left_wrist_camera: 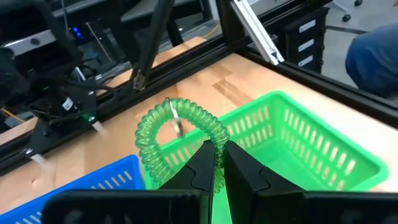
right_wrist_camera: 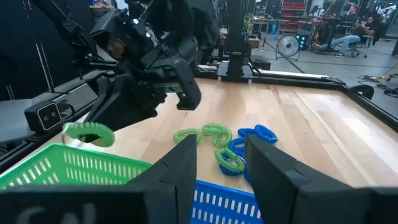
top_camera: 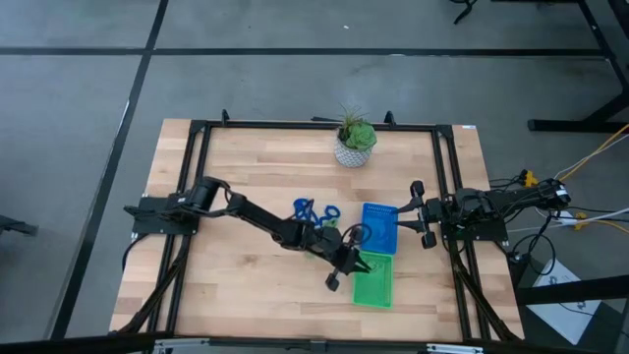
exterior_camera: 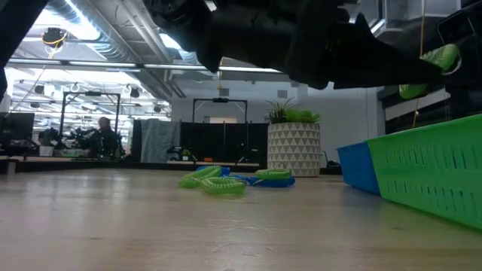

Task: Sort spring keychains
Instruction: Put the green spring keychain into the green bin, then put the blue spring keychain into the blue bin

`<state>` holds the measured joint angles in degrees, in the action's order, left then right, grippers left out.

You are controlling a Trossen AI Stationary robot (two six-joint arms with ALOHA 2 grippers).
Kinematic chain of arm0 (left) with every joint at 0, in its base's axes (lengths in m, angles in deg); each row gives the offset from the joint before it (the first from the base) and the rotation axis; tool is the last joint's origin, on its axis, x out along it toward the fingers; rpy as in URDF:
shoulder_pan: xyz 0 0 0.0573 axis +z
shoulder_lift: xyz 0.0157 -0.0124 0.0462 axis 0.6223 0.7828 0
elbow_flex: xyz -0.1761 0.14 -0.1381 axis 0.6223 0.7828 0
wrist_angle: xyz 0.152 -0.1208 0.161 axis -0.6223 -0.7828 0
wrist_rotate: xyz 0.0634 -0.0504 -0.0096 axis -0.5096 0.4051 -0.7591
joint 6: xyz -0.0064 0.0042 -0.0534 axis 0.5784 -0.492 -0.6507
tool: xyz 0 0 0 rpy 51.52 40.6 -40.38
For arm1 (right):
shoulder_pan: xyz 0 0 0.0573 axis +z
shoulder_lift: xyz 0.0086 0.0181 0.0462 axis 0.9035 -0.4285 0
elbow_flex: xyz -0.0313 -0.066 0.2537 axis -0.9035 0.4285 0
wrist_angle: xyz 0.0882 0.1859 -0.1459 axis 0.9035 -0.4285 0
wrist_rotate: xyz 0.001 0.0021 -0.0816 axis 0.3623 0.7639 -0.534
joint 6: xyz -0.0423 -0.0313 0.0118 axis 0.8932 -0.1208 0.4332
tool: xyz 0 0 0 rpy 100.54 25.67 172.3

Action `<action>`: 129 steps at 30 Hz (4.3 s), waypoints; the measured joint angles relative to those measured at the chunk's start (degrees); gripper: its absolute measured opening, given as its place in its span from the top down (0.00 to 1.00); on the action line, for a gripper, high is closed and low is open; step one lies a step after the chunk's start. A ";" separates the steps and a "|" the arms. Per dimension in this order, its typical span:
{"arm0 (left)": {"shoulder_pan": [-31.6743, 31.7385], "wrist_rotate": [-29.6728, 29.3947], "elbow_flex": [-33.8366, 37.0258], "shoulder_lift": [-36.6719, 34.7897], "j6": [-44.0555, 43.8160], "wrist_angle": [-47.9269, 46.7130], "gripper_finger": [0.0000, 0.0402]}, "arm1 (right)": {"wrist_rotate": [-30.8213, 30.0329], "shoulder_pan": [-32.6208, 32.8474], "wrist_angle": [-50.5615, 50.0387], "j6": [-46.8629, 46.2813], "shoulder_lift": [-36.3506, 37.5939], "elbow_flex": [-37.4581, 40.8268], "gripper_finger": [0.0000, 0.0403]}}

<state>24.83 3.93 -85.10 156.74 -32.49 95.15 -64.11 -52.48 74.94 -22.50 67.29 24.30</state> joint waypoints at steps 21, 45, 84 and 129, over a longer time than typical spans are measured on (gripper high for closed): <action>0.05 -1.40 -11.93 -0.11 -4.39 -26.47 0.96 | 0.00 0.00 0.00 0.00 0.00 0.00 0.66; 1.13 9.96 -17.64 -0.13 -10.92 -38.05 0.95 | 0.00 -0.02 0.00 -0.02 0.00 0.00 0.66; 1.55 -13.74 -17.57 -1.87 -1.19 -60.36 0.64 | -0.02 0.00 0.00 -0.02 0.02 0.01 0.66; 14.08 -18.94 9.68 -17.39 -6.56 -65.68 0.65 | 0.00 0.00 0.00 -0.02 0.00 0.00 0.66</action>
<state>38.90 -15.01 -75.42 139.35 -39.05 29.47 -64.11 -52.49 74.94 -22.52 67.29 24.30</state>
